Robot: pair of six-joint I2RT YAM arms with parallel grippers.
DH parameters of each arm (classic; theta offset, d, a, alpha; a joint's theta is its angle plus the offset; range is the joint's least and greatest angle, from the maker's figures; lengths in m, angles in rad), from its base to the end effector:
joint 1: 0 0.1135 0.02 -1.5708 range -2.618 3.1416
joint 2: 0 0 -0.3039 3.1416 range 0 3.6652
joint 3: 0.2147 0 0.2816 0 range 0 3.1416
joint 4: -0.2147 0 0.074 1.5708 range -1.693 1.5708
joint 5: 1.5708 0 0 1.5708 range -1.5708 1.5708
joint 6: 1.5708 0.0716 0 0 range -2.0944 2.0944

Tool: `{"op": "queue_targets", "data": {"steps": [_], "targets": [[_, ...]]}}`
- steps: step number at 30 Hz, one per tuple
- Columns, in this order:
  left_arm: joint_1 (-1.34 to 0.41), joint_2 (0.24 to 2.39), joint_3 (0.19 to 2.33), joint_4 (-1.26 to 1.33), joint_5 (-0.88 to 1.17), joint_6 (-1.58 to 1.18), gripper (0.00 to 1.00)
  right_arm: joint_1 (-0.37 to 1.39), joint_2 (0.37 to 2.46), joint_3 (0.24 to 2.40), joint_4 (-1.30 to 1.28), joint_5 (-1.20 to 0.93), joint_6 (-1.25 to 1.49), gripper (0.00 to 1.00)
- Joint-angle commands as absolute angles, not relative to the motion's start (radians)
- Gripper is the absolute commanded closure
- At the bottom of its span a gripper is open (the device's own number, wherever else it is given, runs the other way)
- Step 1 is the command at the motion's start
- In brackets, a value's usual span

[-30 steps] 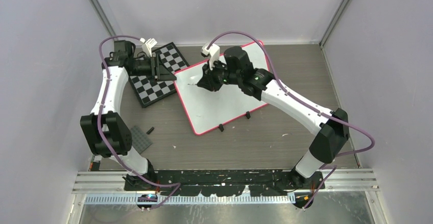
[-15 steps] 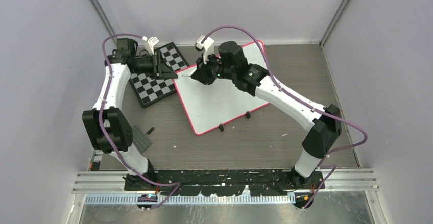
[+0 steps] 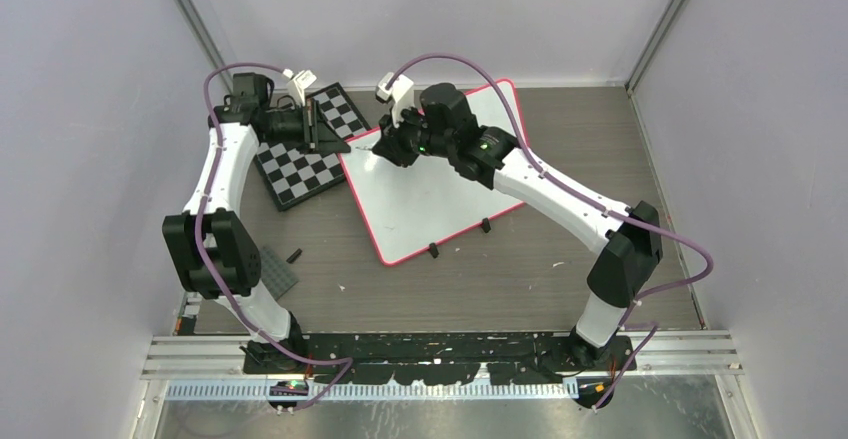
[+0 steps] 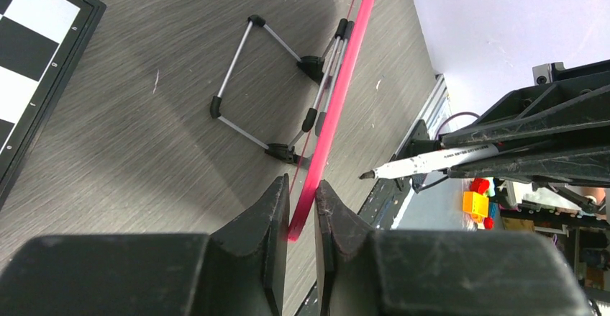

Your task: Write a sentence on the whiteboard

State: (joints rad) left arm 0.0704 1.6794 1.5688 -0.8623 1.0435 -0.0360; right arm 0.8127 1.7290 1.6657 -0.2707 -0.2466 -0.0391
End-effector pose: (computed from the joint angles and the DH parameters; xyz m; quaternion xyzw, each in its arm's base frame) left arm 0.3983 -0.0339 0.3539 0.1025 0.8351 -0.4718 0.2635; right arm 0.3185 0.3618 0.4091 -0.3990 0.7069 0.3098 0.4950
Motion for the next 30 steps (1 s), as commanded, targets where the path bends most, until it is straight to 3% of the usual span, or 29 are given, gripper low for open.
{"op": "queue_targets", "data": {"steps": [1, 30], "targets": [[0.067, 1.680, 1.609, -0.840, 1.054, -0.036, 0.89, 0.821, 1.736, 1.721, -0.246, -0.202, -0.060, 1.00], [0.058, 1.677, 1.612, -0.864, 1.034, -0.003, 0.99, 0.837, 1.789, 1.777, -0.284, -0.149, -0.077, 1.00]]}}
